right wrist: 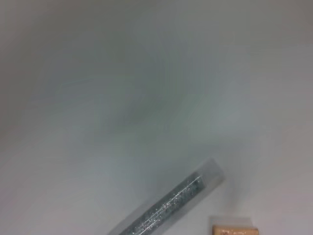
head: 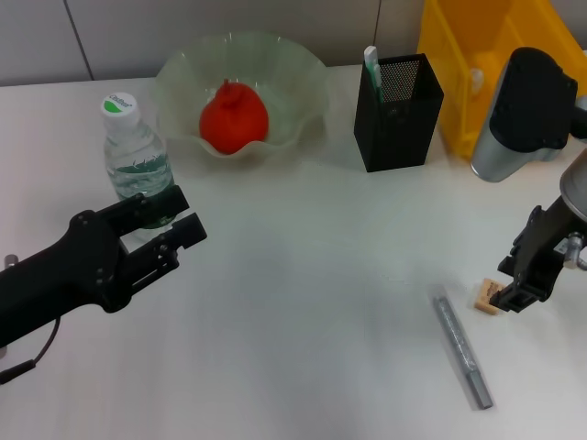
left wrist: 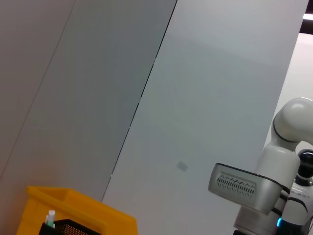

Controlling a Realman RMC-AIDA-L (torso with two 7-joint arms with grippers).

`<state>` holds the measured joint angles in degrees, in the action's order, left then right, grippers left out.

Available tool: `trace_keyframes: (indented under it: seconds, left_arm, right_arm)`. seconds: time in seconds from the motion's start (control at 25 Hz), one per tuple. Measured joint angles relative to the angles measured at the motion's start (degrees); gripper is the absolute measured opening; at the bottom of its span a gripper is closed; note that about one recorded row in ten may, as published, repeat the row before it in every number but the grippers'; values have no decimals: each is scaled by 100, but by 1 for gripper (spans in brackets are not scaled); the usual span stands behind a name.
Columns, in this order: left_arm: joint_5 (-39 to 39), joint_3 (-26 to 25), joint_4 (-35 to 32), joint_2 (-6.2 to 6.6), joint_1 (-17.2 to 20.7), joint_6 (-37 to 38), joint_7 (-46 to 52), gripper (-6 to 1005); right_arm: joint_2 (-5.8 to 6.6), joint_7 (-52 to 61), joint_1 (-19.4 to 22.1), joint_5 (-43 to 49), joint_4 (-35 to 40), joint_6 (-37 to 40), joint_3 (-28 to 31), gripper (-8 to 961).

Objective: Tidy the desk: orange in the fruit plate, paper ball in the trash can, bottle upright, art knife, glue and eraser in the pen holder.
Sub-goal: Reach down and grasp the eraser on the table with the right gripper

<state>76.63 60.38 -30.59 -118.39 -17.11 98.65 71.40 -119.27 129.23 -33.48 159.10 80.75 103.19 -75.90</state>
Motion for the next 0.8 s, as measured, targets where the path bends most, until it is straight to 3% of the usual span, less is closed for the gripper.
trace_keyframes:
  seconds: [0.4, 0.8]
  left_arm:
    - [27, 1, 0, 0, 41, 13, -1, 482]
    - [42, 3, -41, 10, 39, 23, -5, 483]
  right_arm:
    - [0, -6, 8, -54, 156, -253, 149, 450]
    - [29, 58, -251, -752, 580, 108, 1610, 447]
